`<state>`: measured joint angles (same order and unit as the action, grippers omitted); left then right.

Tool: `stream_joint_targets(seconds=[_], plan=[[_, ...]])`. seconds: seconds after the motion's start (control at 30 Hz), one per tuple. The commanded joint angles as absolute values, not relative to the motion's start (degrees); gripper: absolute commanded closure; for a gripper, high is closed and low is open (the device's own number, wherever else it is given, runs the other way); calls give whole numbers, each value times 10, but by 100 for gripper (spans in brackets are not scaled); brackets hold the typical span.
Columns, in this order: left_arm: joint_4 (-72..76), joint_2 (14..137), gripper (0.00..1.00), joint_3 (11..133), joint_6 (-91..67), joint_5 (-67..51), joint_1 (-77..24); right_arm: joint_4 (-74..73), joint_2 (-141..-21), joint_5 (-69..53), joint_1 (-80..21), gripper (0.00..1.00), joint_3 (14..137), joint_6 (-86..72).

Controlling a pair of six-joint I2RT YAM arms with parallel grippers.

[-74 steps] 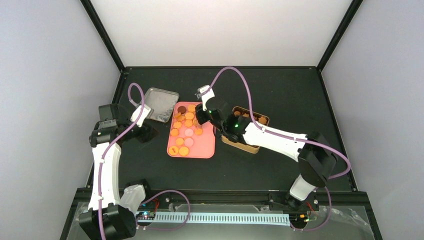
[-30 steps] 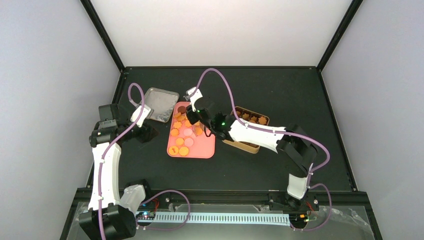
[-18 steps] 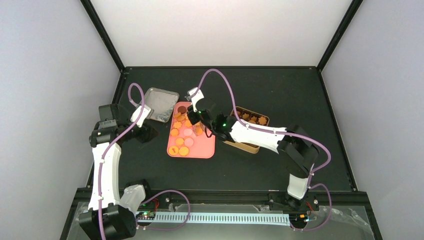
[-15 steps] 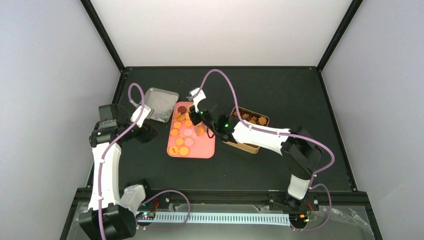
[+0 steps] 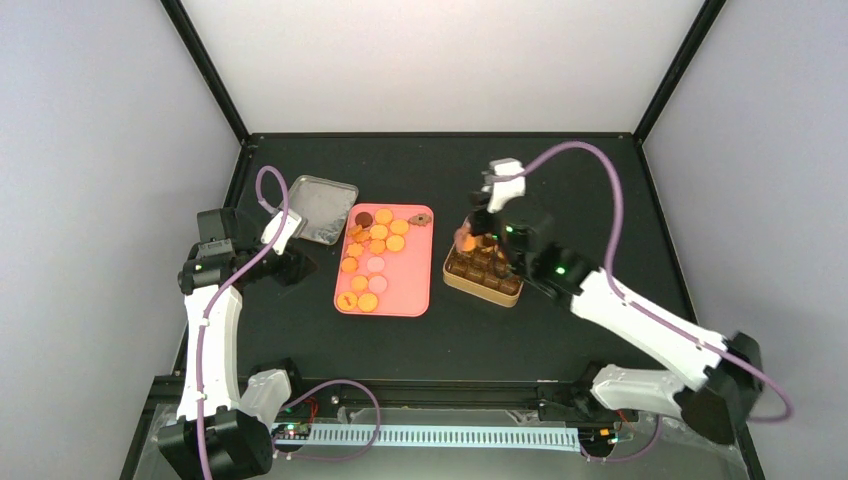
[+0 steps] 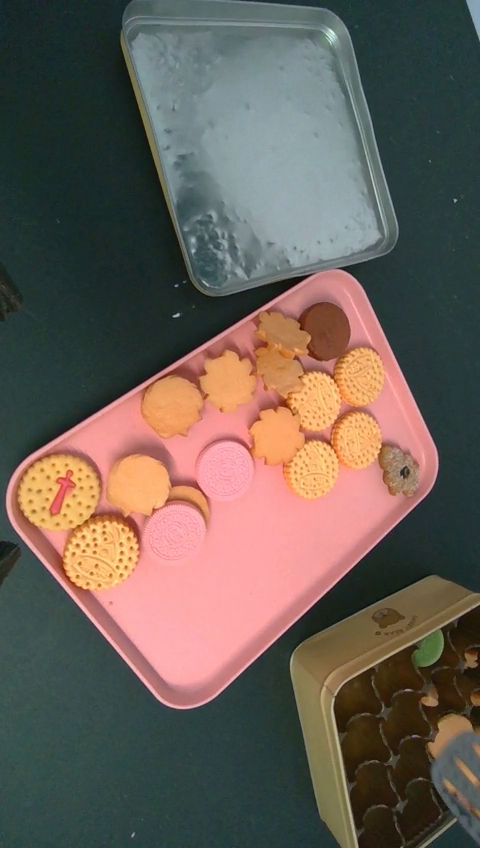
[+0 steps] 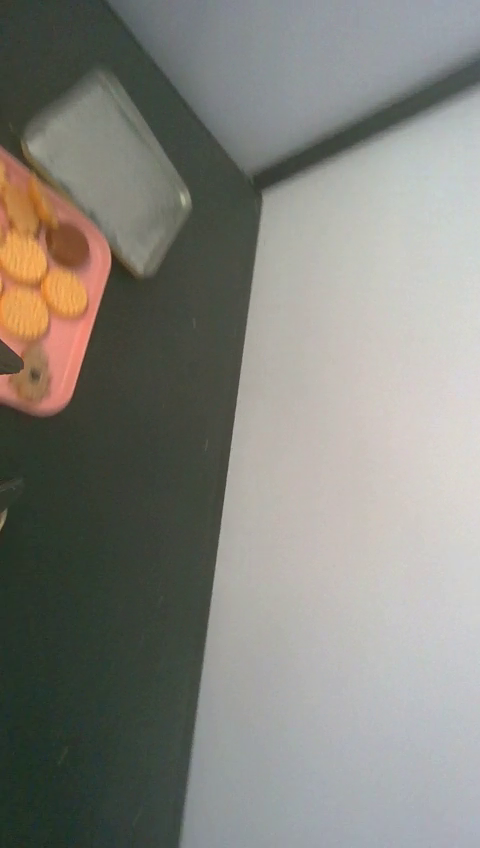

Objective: Pack the cookies
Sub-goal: Place the fake cookies in the empty pocket of the box.

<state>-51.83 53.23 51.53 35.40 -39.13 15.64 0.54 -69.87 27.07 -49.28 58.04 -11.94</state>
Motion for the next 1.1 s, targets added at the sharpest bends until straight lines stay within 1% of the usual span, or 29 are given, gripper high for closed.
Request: stream_joint_targets(seconds=[0.0,0.1,0.2,0.47,0.7,0.83,0.93,1.07], plan=[[-520,525,40,523,363,-412,161,-53,-600,328,-444,88,512,-153],[-519,526,40,521,363,-415,160,-74,-550,331,-410,87,481,-160],[-516,527,40,521,362,-417,160,-82,-530,331,-387,86,465,-160],[-519,525,40,521,364,-413,161,-54,-551,322,-356,85,458,-155],[-520,525,40,520,366,-412,160,-37,-575,325,-342,76,452,-151],[-521,525,40,521,366,-412,161,-29,-580,335,-341,74,451,-146],[-522,525,40,522,366,-412,160,-30,-585,337,-340,63,457,-140],[-524,524,40,521,367,-412,160,-32,-586,342,-340,60,465,-129]])
